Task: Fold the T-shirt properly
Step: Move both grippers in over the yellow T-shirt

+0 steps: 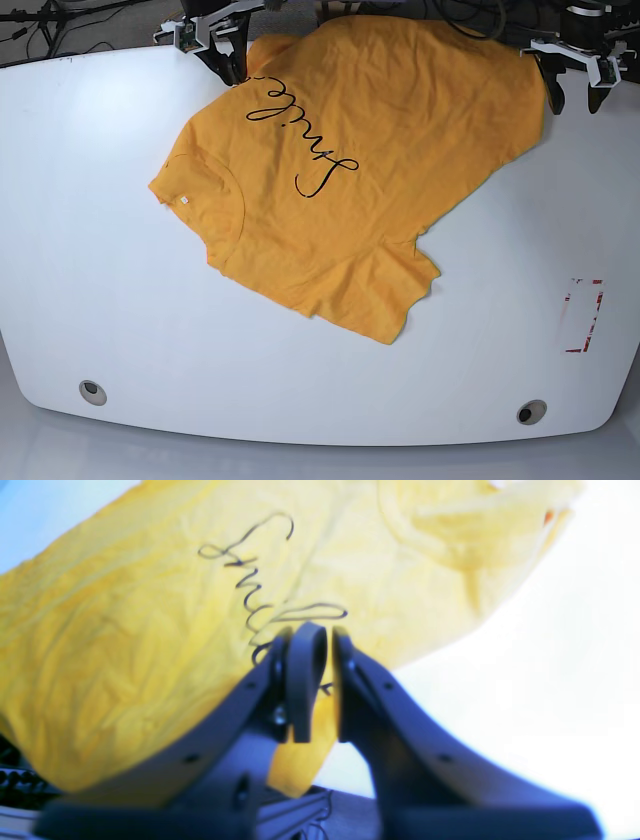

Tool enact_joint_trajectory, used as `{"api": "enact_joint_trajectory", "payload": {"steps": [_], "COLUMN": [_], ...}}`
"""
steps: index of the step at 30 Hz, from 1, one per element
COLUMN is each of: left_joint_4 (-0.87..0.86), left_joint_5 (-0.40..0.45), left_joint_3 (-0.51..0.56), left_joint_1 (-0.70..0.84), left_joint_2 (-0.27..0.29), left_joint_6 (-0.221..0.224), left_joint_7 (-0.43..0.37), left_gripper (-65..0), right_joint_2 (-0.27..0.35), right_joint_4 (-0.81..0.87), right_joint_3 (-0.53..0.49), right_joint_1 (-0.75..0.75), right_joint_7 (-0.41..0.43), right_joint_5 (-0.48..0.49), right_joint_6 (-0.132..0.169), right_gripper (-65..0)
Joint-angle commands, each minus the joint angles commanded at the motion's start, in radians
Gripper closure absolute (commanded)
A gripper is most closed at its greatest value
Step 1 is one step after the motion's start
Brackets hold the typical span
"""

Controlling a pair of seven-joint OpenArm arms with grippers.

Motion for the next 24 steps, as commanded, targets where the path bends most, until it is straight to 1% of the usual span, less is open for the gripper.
{"api": "enact_joint_trajectory", "payload": {"steps": [2, 4, 12, 18, 24], "left_joint_4": [0.000, 0.011, 0.017, 0.012, 0.018], "left_joint_5": [0.000, -0.004, 0.002, -0.012, -0.031], "left_joint_3": [0.001, -0.007, -0.007, -0.021, -0.031], "left_joint_1": [0.003, -0.004, -0.016, -0.057, -0.093], "left_joint_2": [0.000, 0.003, 0.004, -0.006, -0.009], "left_joint_6": [-0.011, -0.030, -0.044, -0.040, -0.036], "left_joint_7": [0.006, 0.022, 0.032, 0.053, 0.067], "left_gripper": [-33.9, -34.5, -35.0, -34.8, -34.6], "right_joint_2": [-0.001, -0.002, -0.004, -0.011, -0.020], "right_joint_4": [0.001, -0.010, -0.017, -0.019, -0.017], "right_joint_3": [0.000, 0.017, 0.041, 0.040, 0.042], "right_joint_1": [0.011, 0.011, -0.001, 0.012, 0.077], "right_joint_7": [-0.020, -0.049, -0.021, -0.023, -0.091], "right_joint_5": [0.000, 0.008, 0.007, 0.009, 0.016], "right_joint_6": [-0.001, -0.001, -0.004, -0.004, -0.003], "right_gripper": [-16.7, -25.1, -41.1, -48.1, -49.3]}}
